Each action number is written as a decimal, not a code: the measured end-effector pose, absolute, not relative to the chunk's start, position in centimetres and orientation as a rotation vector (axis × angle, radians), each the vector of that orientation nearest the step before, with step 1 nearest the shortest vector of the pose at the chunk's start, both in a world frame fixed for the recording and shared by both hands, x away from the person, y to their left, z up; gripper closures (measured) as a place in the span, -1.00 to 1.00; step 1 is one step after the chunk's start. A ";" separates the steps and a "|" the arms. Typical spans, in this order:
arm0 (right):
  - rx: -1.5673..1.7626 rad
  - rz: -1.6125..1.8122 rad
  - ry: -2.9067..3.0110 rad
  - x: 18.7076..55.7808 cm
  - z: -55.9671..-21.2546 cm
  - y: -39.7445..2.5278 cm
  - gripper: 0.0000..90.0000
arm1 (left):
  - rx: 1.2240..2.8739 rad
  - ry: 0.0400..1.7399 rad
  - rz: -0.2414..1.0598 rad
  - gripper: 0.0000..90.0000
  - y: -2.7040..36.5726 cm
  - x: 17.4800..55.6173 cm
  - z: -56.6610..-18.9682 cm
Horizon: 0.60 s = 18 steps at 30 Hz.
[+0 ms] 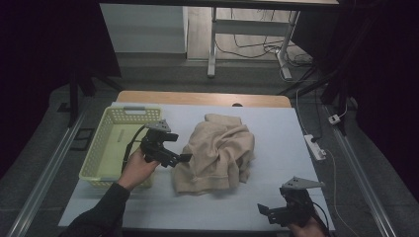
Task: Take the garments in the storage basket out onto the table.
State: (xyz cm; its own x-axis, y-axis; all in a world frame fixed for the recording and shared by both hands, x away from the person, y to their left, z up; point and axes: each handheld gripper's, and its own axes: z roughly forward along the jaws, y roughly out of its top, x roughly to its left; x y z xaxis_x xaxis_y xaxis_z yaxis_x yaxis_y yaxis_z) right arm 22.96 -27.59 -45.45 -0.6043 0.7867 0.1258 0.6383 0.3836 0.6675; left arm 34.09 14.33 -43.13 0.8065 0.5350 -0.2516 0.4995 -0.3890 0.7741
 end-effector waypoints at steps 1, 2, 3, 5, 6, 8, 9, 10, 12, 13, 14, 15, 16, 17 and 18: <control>1.272 1.028 2.429 23.0 -45.4 -27.6 -0.97 | 2.061 0.768 0.057 -1.00 14.5 34.0 -43.1; 1.271 1.026 2.430 23.0 -45.5 -27.6 -0.97 | 2.059 0.770 0.066 -1.00 14.7 33.8 -43.0; 1.272 1.026 2.430 22.9 -45.4 -27.6 -0.97 | 2.052 0.771 0.065 -1.00 14.8 33.7 -43.0; 1.271 1.027 2.428 22.9 -45.4 -27.6 -0.97 | 2.042 0.775 0.059 -1.00 15.1 33.4 -43.1; 1.271 1.027 2.428 22.9 -45.4 -27.6 -0.97 | 2.041 0.779 0.059 -1.00 15.2 33.2 -43.2; 1.270 1.029 2.428 22.9 -45.4 -27.6 -0.97 | 2.050 0.783 0.052 -1.00 15.4 32.9 -43.4; 1.269 1.029 2.428 22.9 -45.4 -27.6 -0.97 | 2.057 0.781 0.053 -1.00 15.6 32.7 -43.6; 1.268 1.032 2.427 22.9 -45.4 -27.6 -0.97 | 2.061 0.788 0.052 -1.00 15.7 32.4 -43.8; 1.266 1.034 2.428 22.9 -45.4 -27.6 -0.97 | 2.062 0.797 0.053 -1.00 16.0 31.9 -44.0; 1.266 1.035 2.428 22.9 -45.4 -27.6 -0.97 | 2.057 0.798 0.051 -1.00 16.2 31.7 -44.2; 1.266 1.035 2.428 22.9 -45.4 -27.6 -0.97 | 2.051 0.801 0.046 -1.00 16.3 31.4 -44.3; 1.265 1.036 2.429 22.9 -45.4 -27.6 -0.97 | 2.050 0.805 0.043 -1.00 16.5 31.2 -44.4; 1.263 1.036 2.429 22.9 -45.4 -27.6 -0.97 | 2.051 0.810 0.042 -1.00 16.7 30.9 -44.5; 1.263 1.035 2.430 22.9 -45.4 -27.6 -0.97 | 2.052 0.813 0.044 -1.00 16.8 30.6 -44.6; 1.264 1.031 2.430 22.8 -45.4 -27.6 -0.97 | 2.052 0.817 0.047 -1.00 17.0 30.4 -44.6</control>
